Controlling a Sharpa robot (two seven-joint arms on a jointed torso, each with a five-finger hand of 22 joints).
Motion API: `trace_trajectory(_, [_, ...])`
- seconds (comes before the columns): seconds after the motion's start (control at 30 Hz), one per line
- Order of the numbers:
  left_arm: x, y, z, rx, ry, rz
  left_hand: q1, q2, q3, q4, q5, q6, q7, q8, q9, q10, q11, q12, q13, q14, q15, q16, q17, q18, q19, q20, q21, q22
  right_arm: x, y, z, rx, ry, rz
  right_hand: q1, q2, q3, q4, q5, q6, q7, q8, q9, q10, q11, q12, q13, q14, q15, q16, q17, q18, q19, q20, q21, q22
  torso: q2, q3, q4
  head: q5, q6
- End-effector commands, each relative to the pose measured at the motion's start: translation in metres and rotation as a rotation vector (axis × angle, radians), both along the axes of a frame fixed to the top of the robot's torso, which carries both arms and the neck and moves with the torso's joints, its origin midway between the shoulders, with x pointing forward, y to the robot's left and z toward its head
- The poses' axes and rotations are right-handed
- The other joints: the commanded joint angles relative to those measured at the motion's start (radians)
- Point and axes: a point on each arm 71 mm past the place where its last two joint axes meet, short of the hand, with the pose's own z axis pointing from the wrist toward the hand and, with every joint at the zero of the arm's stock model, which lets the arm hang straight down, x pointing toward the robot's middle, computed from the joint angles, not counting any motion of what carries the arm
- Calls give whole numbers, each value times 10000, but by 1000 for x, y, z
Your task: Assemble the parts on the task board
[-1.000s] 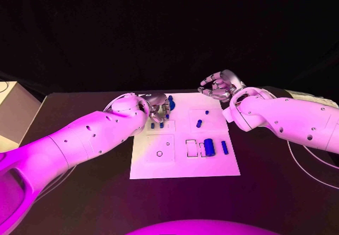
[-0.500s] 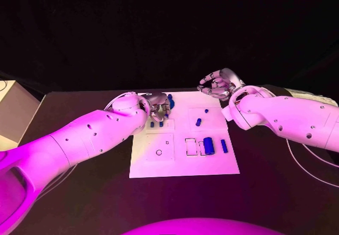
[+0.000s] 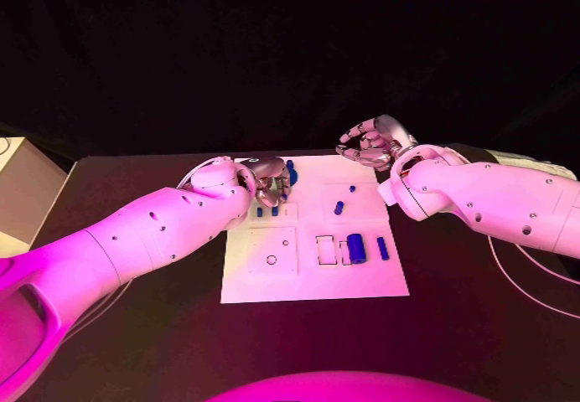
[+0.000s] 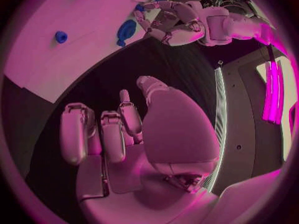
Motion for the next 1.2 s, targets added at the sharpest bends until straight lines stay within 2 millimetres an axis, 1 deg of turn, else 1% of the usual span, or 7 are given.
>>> trace_trajectory(0.03, [0,-1,1,-262,-185,-54,-1,99,97,-53,-40,117,25,-66,20,156,1,-104,-28,100,9,71,16,-205,92,-20,71,51,0,2,1,-27,-62,123,22,-89,69,-7,67,-61,-11,42,9,87,-8,49,258,823,-64,-12,1815,54,306,-91,39,896,-7,1,0,-11,-5])
trace_trajectory(0.37, [-1,0,7,-851,-724,-42,-56,85,435,-353,-28,343,89,-294,39,698,33,-736,-138,174,28,104,52,-237,189,-9,223,238,0,2,1,-25,-75,134,16,-90,76,-5,70,-56,-12,48,12,139,-10,101,304,826,-65,-7,1827,53,310,-92,44,901,-21,-15,5,-21,23])
trace_trajectory(0.63, [-4,6,11,-1161,-723,-82,-253,-24,561,-430,-34,329,161,-498,43,783,137,-1355,-255,163,108,68,-54,-235,160,56,224,223,0,1,1,-30,-78,113,16,-90,76,-5,70,-56,-12,48,12,139,-10,101,304,826,-65,-7,1827,53,310,-92,44,901,-29,-11,13,-42,36])
trace_trajectory(0.83, [-7,16,14,-1314,-539,-5,-303,-22,604,-469,-36,393,167,-537,70,931,143,-1579,-279,177,120,76,-39,-232,157,76,230,227,-1,-1,1,-37,-75,90,16,-90,76,-5,70,-56,-12,48,12,139,-10,101,304,826,-65,-7,1827,53,310,-92,44,901,-35,-31,29,-39,30])
trace_trajectory(0.97, [-9,25,18,-1362,-392,95,-333,-18,611,-495,-40,449,160,-548,93,1046,134,-1688,-279,179,115,72,-57,-233,162,78,240,240,-1,-2,1,-43,-73,66,16,-90,76,-5,70,-56,-12,48,12,139,-10,101,304,826,-65,-7,1827,53,310,-92,44,901,-44,-28,40,-40,14])
trace_trajectory(1.17, [-10,40,20,-1169,-296,256,-349,-20,610,-511,-40,478,152,-556,105,1106,126,-1749,-278,179,110,70,-63,-226,145,75,225,212,-1,-5,1,-54,-83,1,7,-98,87,-5,79,-51,-15,58,15,158,-13,114,308,825,-67,-11,1819,52,313,-95,46,904,-58,-36,54,-39,2])
trace_trajectory(1.2, [-10,42,20,-1124,-280,276,-349,-20,610,-511,-40,478,152,-556,105,1106,126,-1749,-278,178,110,70,-63,-225,144,75,224,211,-1,-6,1,-54,-85,-7,7,-98,87,-5,79,-51,-15,58,15,158,-13,114,308,825,-67,-11,1819,52,313,-95,46,904,-48,-30,43,-22,-3])
